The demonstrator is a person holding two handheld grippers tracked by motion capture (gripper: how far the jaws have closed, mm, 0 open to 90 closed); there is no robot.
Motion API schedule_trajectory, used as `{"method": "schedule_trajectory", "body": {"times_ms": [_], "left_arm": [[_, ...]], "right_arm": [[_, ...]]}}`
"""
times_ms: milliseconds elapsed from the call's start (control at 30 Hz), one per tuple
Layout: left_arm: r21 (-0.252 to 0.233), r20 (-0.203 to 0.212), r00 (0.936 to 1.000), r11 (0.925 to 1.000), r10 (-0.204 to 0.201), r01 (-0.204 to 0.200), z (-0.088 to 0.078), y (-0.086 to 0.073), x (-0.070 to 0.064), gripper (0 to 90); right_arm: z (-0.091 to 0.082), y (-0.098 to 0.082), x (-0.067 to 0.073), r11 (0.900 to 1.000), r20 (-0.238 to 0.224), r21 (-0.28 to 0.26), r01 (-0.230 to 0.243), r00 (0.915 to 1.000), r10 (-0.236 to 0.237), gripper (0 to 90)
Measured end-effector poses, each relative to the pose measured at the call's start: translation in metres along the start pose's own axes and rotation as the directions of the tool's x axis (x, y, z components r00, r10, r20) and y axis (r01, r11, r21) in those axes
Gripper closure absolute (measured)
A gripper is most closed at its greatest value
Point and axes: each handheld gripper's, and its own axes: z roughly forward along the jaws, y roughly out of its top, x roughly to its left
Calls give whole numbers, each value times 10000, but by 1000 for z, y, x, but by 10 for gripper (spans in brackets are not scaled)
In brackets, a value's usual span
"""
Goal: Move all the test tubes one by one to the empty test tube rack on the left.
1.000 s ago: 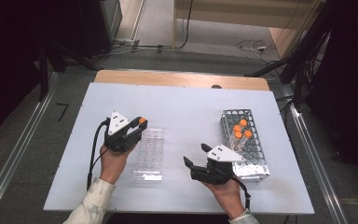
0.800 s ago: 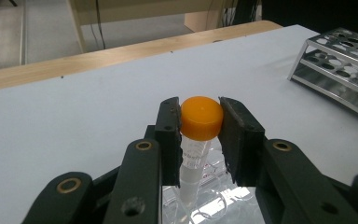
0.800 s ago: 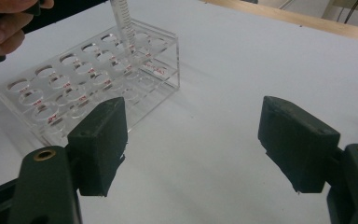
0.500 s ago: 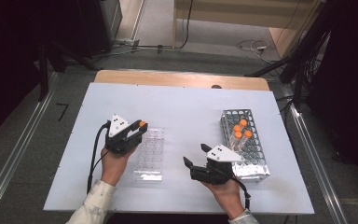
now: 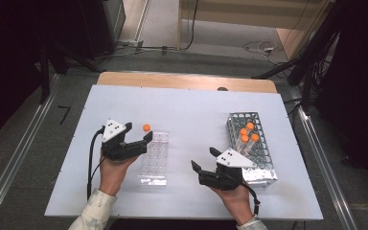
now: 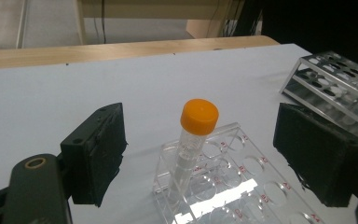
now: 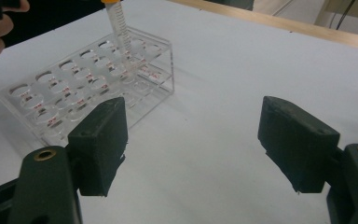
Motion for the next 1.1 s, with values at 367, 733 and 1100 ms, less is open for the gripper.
{"method": "schedule_trajectory", "body": {"times_ms": [367,733,1100], "left_arm": [[-159,-137,9999,9999,3,-5,-13,-2,3,171],[-136,-10,10000,9999,36,-36,-14,-2,0,182],[-82,32,10000,10000,33,-33,-13,-3,-1,189]], "right_arm": [[-27,-3,-24,9989,855,-393,-268,9959,300,237],[-47,-13,-51,9954,2379,-851,-445,9692,636,300],[-52,-11,-60,9965,3073,-776,-297,9502,522,402]]}}
